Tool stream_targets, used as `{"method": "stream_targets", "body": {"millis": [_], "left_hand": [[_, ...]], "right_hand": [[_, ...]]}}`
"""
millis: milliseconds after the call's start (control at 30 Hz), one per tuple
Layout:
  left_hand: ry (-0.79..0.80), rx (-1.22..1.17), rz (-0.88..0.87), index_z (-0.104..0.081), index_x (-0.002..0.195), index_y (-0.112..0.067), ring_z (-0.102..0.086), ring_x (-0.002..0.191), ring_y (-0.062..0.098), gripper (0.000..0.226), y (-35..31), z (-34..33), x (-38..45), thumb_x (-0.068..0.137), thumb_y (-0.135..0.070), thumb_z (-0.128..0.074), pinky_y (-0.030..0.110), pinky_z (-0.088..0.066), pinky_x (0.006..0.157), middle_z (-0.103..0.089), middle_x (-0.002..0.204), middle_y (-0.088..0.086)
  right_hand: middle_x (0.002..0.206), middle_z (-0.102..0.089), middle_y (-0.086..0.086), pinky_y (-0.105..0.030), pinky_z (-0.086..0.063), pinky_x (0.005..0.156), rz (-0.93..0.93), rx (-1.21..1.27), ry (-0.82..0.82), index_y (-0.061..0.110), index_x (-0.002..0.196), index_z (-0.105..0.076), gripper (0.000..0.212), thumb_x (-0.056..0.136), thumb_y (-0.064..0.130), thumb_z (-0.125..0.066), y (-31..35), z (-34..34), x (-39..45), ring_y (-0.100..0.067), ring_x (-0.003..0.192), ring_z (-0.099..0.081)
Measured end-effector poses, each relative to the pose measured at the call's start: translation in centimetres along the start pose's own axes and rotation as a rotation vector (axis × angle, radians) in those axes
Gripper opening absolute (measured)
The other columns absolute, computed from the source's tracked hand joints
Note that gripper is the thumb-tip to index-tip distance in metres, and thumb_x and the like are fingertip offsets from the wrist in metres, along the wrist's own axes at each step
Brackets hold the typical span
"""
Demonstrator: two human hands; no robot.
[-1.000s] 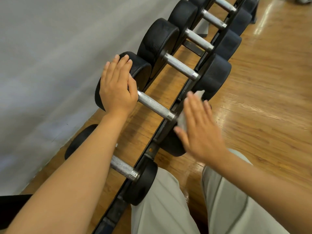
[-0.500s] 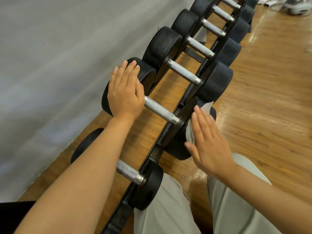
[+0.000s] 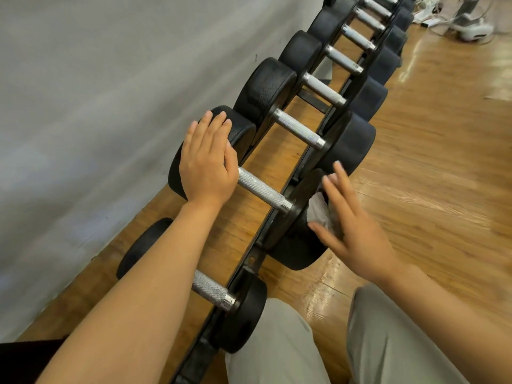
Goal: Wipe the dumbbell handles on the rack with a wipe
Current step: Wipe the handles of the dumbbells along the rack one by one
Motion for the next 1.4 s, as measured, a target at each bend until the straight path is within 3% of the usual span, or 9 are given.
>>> {"method": "stream_targets", "body": {"millis": [100,200,300,567,700,833,1000,1167,1400], "left_hand": [[0.006,-0.004,0.015,-0.06,0.133,-0.006,-0.044,0.138,0.025,0.04,-0.2,0.1,0.0,0.101,-0.018,-0.038,0.037,-0.023,0.12,-0.056,0.142,0.008],[0.021,0.003,0.033,-0.059,0.134,-0.007,-0.043,0.139,0.025,0.042,-0.2,0.1,0.1,0.101,-0.018,-0.036,0.036,-0.02,0.121,-0.055,0.143,0.007],[0.068,0.005,0.074,-0.056,0.137,-0.008,-0.038,0.142,0.023,0.044,-0.5,0.2,0.0,0.102,-0.02,-0.034,0.03,-0.012,0.122,-0.052,0.146,0.006],[0.272,0.056,0.15,-0.041,0.148,-0.008,-0.019,0.15,0.022,0.053,-1.8,1.3,0.2,0.103,-0.026,-0.019,0.033,-0.002,0.123,-0.034,0.158,0.006],[0.357,0.158,0.207,-0.025,0.155,-0.013,-0.002,0.153,0.021,0.049,-2.4,1.2,0.2,0.106,-0.014,-0.029,0.037,0.006,0.122,-0.017,0.165,0.002],[0.412,0.195,0.258,-0.022,0.157,-0.015,0.007,0.152,0.023,0.054,-2.7,1.3,0.3,0.105,-0.009,-0.036,0.038,0.009,0.12,-0.01,0.166,0.0],[0.504,0.052,0.313,-0.021,0.157,-0.017,0.009,0.152,0.016,0.05,-3.0,3.2,0.7,0.108,-0.014,-0.031,0.029,0.01,0.118,-0.005,0.166,-0.002],[0.407,0.02,0.46,-0.033,0.153,-0.015,-0.004,0.147,0.001,0.045,-2.9,9.6,-6.3,0.108,-0.02,-0.034,0.009,0.012,0.11,-0.019,0.163,-0.002],[0.362,0.176,0.644,-0.03,0.154,-0.015,-0.005,0.147,0.004,0.051,-0.9,12.9,-16.7,0.105,-0.023,-0.043,0.023,0.005,0.119,-0.02,0.163,0.0]], "right_hand": [[0.164,0.004,0.004,-0.025,-0.025,0.11,-0.112,0.006,-0.052,0.016,0.154,-0.026,0.092,0.079,0.06,-0.058,-0.8,0.8,0.6,-0.014,0.15,-0.011],[0.158,-0.027,0.004,-0.037,-0.028,0.117,-0.128,-0.008,-0.033,0.017,0.149,-0.037,0.085,0.082,0.066,-0.055,-1.6,0.6,0.2,-0.011,0.145,-0.022],[0.151,-0.038,0.001,-0.039,-0.021,0.121,0.051,-0.08,-0.048,0.013,0.145,-0.044,0.067,0.093,0.055,-0.05,-2.2,0.4,-0.6,-0.009,0.142,-0.029],[0.123,-0.062,-0.013,-0.047,-0.039,0.111,0.454,-0.014,-0.113,0.0,0.118,-0.066,0.034,0.094,0.023,-0.059,-5.0,0.6,1.1,-0.023,0.119,-0.057],[0.105,-0.058,-0.009,-0.038,-0.042,0.104,0.436,0.048,-0.11,0.002,0.102,-0.063,0.024,0.096,0.023,-0.051,-4.7,0.1,3.4,-0.025,0.098,-0.055],[0.085,-0.05,-0.001,-0.03,-0.035,0.07,0.27,0.077,-0.069,0.01,0.087,-0.056,0.043,0.102,0.043,-0.034,-2.3,-0.1,4.9,-0.016,0.079,-0.04],[0.07,-0.037,0.004,-0.029,-0.023,0.064,0.228,0.107,-0.011,0.018,0.074,-0.042,0.04,0.099,0.044,-0.026,0.8,0.2,6.3,-0.013,0.066,-0.03],[0.072,-0.039,0.01,-0.026,-0.026,0.06,0.301,0.281,0.154,0.026,0.074,-0.039,0.025,0.09,0.038,-0.024,5.6,-1.8,7.4,-0.009,0.067,-0.036],[0.094,-0.05,0.0,-0.035,-0.046,0.067,0.403,0.197,0.278,0.013,0.102,-0.054,0.014,0.1,0.023,-0.044,13.1,-9.9,7.9,-0.017,0.085,-0.049]]}}
Point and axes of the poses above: each hand's wrist, its own x-axis towards the middle knuckle, its own z-axis out of the back of the hand, y = z × x, the point moved 2 cm from there along x, towards the middle knuckle
